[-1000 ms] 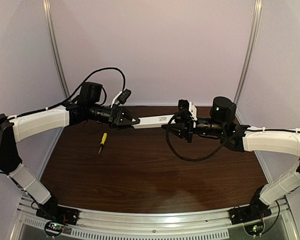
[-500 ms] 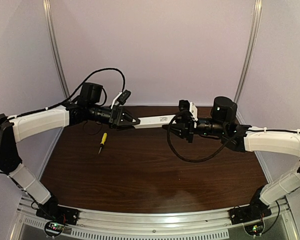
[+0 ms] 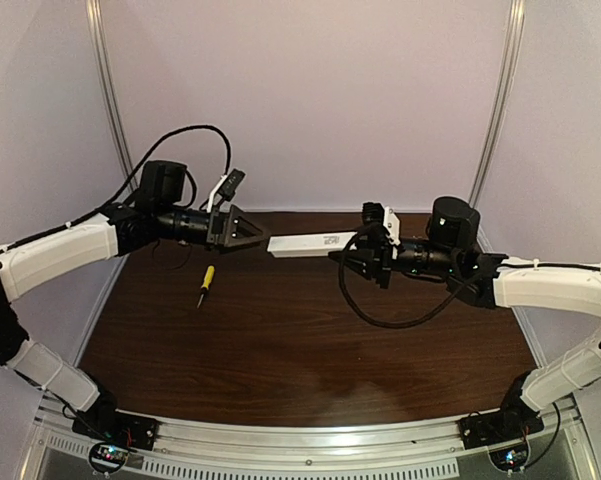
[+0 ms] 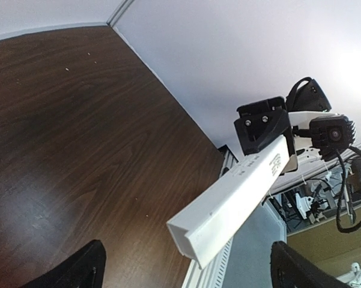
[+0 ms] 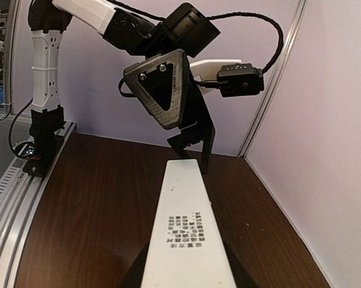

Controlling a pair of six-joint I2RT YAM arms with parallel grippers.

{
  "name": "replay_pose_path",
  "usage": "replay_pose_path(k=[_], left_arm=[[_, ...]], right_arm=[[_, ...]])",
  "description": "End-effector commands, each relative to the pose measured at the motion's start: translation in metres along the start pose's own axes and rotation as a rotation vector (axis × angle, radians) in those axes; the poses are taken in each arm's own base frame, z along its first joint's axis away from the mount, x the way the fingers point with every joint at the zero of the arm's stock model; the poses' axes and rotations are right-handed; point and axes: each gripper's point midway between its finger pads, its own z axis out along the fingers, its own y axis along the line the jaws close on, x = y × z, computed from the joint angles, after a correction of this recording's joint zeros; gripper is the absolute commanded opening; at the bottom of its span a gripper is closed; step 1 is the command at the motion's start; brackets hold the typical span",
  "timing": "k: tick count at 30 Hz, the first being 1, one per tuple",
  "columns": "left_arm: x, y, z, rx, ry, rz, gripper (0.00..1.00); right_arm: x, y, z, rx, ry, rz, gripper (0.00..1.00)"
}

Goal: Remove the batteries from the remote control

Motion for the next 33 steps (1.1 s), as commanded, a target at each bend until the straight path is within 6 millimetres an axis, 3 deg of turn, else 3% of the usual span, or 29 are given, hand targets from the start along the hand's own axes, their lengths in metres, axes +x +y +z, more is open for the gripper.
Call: replay_pose_path(k=[1,6,11,16,21,27,33], left_arm=[[-0.014,0.012,-0.024,-0.168,-0.124,0.110,0.98],[-0.031,0.029,-0.058,-0.364,-0.241,0.202,0.97],[-0.042,0.061,-0.105,-0.635,-0.376,0.238,0.98],[-0.047,0.066,-0.120,-0.690,-0.402,0.276,0.97],[-0.050,0.066,-0.111,-0.619,-0.352,0.274,0.97],[-0.049,0.060,-0.083,-0.455,-0.245,0.243,0.92],[-0.043,0.012,-0.058,-0.058,-0.143,0.190,0.79]], right_arm=[[-0.009,-0.013,-0.004,0.084,-0.018,0.038,0.00],[-0.013,-0.027,-0.001,0.139,-0.014,0.116,0.00],[-0.012,-0.039,-0.001,0.198,-0.015,0.135,0.00],[-0.011,-0.047,-0.001,0.239,-0.014,0.152,0.04],[-0.018,-0.044,-0.001,0.227,-0.075,0.141,0.00],[-0.017,-0.039,0.001,0.197,-0.083,0.098,0.00],[-0.009,-0.025,0.006,0.107,-0.064,0.099,0.00]])
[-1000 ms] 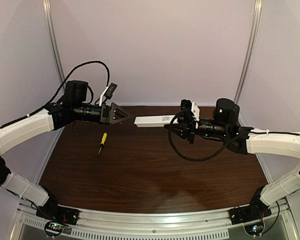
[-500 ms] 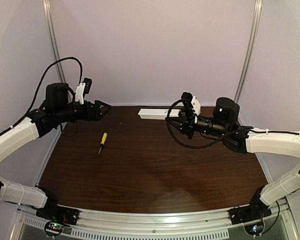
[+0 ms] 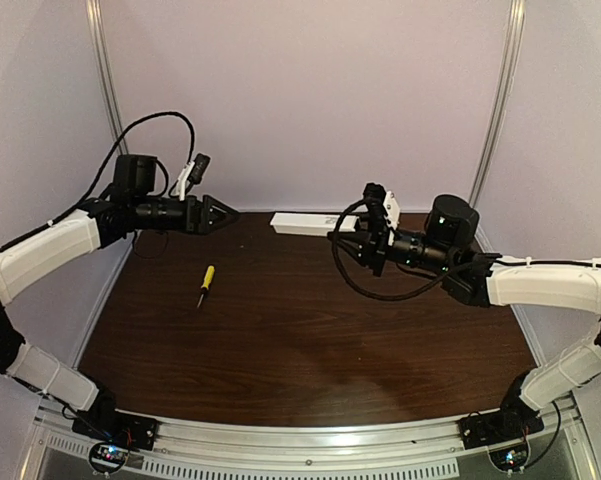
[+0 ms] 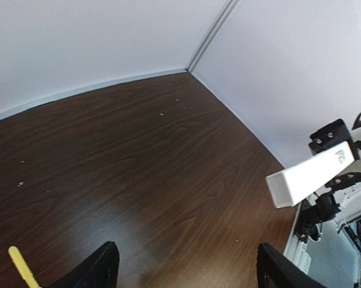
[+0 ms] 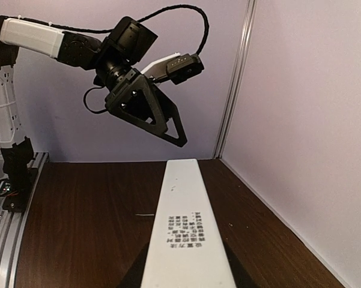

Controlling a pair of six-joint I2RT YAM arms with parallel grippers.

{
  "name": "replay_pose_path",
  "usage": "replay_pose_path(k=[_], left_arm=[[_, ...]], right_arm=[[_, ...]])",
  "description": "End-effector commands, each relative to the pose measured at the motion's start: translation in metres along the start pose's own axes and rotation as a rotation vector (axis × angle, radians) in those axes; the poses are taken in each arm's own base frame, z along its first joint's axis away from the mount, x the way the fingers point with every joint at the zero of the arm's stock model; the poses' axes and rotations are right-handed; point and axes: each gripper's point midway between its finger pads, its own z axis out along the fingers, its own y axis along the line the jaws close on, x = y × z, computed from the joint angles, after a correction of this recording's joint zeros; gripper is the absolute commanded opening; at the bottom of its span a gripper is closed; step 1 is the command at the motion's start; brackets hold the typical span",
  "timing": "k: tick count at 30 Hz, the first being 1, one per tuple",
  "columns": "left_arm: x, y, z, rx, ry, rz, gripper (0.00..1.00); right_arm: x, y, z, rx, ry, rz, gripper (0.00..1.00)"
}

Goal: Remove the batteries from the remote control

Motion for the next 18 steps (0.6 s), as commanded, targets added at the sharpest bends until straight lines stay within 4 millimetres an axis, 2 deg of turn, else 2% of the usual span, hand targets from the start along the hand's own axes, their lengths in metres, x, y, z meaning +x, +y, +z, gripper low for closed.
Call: replay_pose_path(k=[1,5,12,18], left_arm=[[-0.012,-0.055,-0.007,0.344,0.029,-0.030,0.78],[-0.011,-0.071,-0.007,0.484,0.063,-0.079,0.72],[-0.001,-0.075,0.003,0.609,0.149,-0.183,0.68],[0.004,-0.074,0.010,0.633,0.181,-0.225,0.62]], right_arm=[[0.000,0.011,0.000,-0.072,-0.019,-0.015,0.00],[0.003,0.015,0.001,-0.100,-0.008,-0.005,0.00],[0.006,0.022,-0.003,-0.131,0.015,-0.028,0.00],[0.009,0.025,-0.008,-0.136,0.030,-0.048,0.00]])
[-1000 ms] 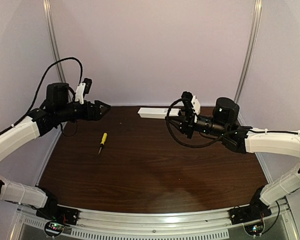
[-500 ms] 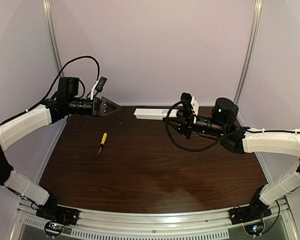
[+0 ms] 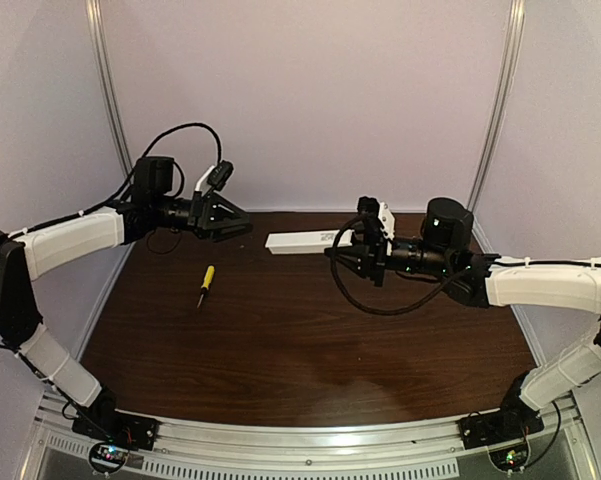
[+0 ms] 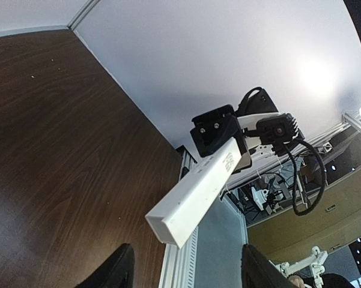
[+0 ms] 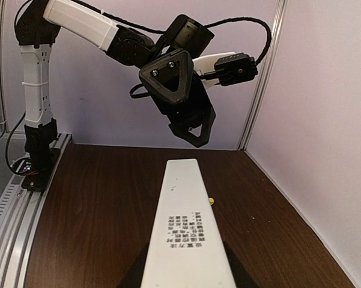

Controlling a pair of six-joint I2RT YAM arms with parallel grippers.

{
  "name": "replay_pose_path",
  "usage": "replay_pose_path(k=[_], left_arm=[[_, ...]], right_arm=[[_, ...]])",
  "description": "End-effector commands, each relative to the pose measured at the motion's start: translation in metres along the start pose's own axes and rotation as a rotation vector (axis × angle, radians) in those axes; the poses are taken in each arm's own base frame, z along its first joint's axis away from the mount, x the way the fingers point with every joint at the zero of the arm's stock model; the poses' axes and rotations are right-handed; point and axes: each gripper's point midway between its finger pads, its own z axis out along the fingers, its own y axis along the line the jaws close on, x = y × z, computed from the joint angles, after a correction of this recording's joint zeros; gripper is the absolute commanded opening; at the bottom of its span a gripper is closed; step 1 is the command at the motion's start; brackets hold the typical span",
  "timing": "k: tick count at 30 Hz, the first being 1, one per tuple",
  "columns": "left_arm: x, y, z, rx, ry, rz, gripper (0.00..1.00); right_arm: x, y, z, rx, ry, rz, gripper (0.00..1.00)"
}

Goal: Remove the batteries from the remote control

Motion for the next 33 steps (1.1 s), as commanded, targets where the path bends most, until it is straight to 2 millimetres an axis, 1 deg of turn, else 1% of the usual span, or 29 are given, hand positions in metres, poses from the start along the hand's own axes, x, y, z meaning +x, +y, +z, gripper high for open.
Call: replay_pose_path(k=[1,6,16,20,24,33], left_arm=[[-0.004,-0.014,0.003,0.069,0.018,0.020,0.62],[0.004,-0.012,0.011,0.093,0.051,-0.013,0.61],[0.014,-0.006,0.027,0.117,0.108,-0.085,0.61],[0.017,-0.003,0.033,0.121,0.122,-0.105,0.59],[0.019,-0.006,0.039,0.131,0.135,-0.101,0.58],[0.021,-0.010,0.042,0.150,0.153,-0.101,0.53]], right_arm=[[-0.008,0.005,-0.009,-0.011,-0.016,-0.041,0.00],[-0.006,0.006,-0.009,-0.013,-0.009,-0.053,0.00],[-0.015,0.006,-0.009,-0.019,-0.040,-0.083,0.00],[-0.016,0.006,-0.009,-0.020,-0.041,-0.090,0.00],[-0.014,0.005,-0.008,-0.015,-0.037,-0.093,0.00],[-0.009,0.004,-0.006,-0.013,-0.024,-0.091,0.00]])
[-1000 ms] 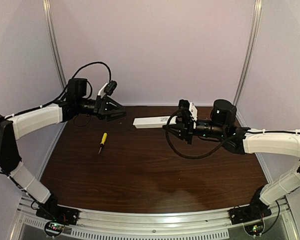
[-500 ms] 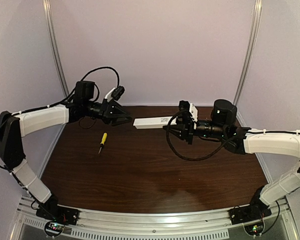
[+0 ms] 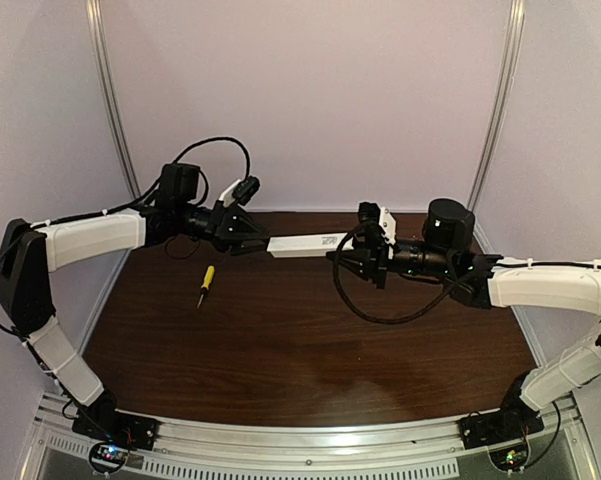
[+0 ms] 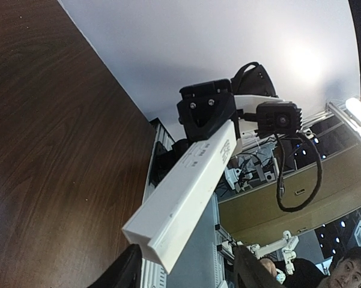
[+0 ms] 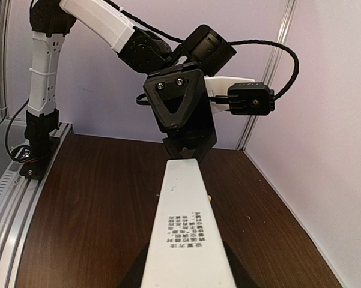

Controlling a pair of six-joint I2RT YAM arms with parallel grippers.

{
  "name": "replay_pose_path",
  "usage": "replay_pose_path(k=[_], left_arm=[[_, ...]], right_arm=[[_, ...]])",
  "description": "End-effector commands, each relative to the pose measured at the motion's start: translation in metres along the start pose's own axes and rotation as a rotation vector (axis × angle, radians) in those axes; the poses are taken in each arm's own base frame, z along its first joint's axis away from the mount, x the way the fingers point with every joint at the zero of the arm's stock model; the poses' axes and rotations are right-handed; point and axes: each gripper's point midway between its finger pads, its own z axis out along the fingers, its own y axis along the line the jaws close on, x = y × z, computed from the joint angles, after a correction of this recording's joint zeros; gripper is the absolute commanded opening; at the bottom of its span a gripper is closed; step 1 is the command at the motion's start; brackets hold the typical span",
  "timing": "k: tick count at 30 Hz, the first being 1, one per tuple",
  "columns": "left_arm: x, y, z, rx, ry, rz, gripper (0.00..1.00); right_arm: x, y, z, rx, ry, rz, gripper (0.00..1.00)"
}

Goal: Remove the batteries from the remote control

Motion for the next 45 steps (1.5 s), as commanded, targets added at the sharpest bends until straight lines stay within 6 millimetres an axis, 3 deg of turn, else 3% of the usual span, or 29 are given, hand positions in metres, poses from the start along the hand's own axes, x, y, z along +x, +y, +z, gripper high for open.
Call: replay_pose_path(k=[1,11,17,26,42,45], left_arm=[[-0.003,-0.009,0.004,0.030,0.018,0.027,0.53],[-0.002,-0.012,0.007,0.044,0.031,0.028,0.51],[-0.005,-0.012,0.007,0.034,0.024,0.031,0.42],[-0.009,-0.012,0.008,0.027,0.016,0.036,0.36],[-0.006,-0.004,0.011,0.015,0.024,-0.003,0.00],[-0.006,-0.003,0.011,0.016,0.030,-0.009,0.00]], right_arm=[[-0.012,-0.002,-0.003,0.007,-0.036,-0.030,0.00],[-0.010,-0.004,-0.001,0.012,-0.027,-0.033,0.00],[-0.008,-0.004,-0.001,0.012,-0.022,-0.032,0.00],[-0.005,-0.005,0.001,0.012,-0.003,-0.033,0.00],[0.004,-0.007,0.004,0.017,0.030,-0.034,0.00],[0.004,-0.007,0.004,0.018,0.034,-0.036,0.00]])
